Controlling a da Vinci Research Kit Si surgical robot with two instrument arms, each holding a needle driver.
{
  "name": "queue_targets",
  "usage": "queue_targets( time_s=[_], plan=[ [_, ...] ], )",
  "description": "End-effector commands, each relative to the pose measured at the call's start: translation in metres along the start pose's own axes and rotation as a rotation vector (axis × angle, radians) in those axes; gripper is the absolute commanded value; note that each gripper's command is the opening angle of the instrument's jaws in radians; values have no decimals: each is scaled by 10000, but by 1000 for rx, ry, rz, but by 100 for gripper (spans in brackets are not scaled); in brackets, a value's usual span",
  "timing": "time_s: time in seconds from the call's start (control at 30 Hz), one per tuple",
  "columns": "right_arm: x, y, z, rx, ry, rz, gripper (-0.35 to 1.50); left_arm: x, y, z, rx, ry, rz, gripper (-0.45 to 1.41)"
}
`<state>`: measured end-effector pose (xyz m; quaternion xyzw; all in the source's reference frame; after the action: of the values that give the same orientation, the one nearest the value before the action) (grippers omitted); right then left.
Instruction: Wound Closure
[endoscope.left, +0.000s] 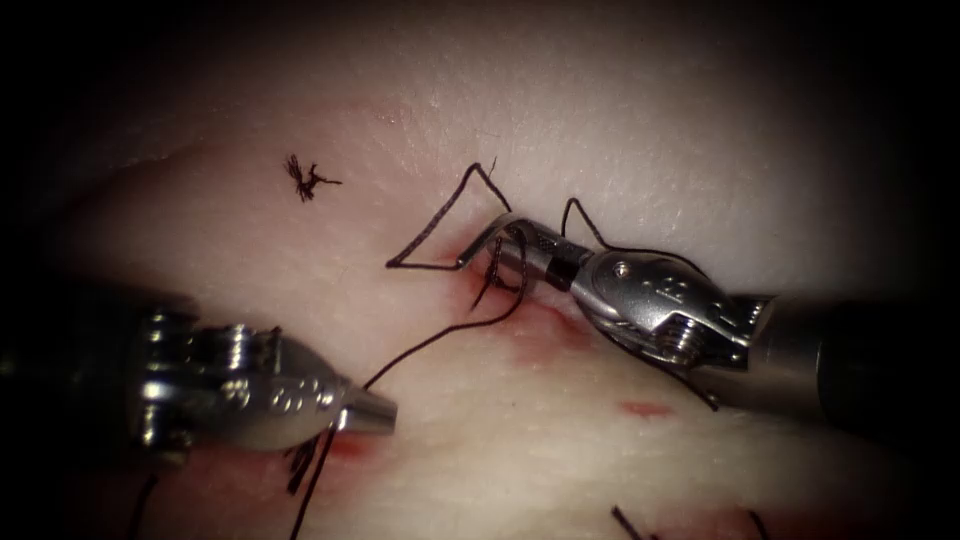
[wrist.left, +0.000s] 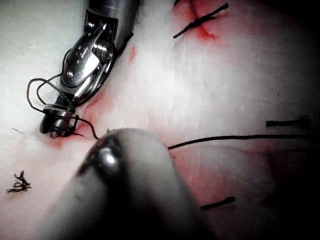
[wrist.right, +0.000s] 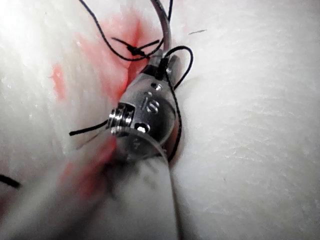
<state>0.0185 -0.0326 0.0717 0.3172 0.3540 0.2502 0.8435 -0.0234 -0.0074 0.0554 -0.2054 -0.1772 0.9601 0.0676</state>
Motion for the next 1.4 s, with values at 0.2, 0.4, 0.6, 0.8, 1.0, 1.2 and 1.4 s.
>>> queue_targets(
  time_s=[0.2, 0.4, 0.6, 0.8, 1.0, 1.2, 1.4],
  plan=[
    [-9, 0, 5, 7, -11, 22, -35, 2, 0, 7, -1, 1, 1, -45],
    [-23, -1, 5, 30, -37, 47, -35, 2, 0, 7, -1, 1, 1, -45],
    [-31, -4, 5, 53, -59, 62, -35, 1, 0, 7, -1, 1, 2, -45],
    [-44, -8, 12, 82, -99, 93, -35, 1, 0, 7, -1, 1, 2, -45],
    [-48, -10, 13, 95, -130, 114, -35, 1, 0, 6, 1, 0, 2, -45],
    [-55, -10, 9, 100, -142, 140, -35, 0, 0, 6, 0, 0, 3, -45],
    [-63, -13, 9, 114, -166, 162, -35, 0, -1, 5, 3, -1, 2, -45]
  ],
)
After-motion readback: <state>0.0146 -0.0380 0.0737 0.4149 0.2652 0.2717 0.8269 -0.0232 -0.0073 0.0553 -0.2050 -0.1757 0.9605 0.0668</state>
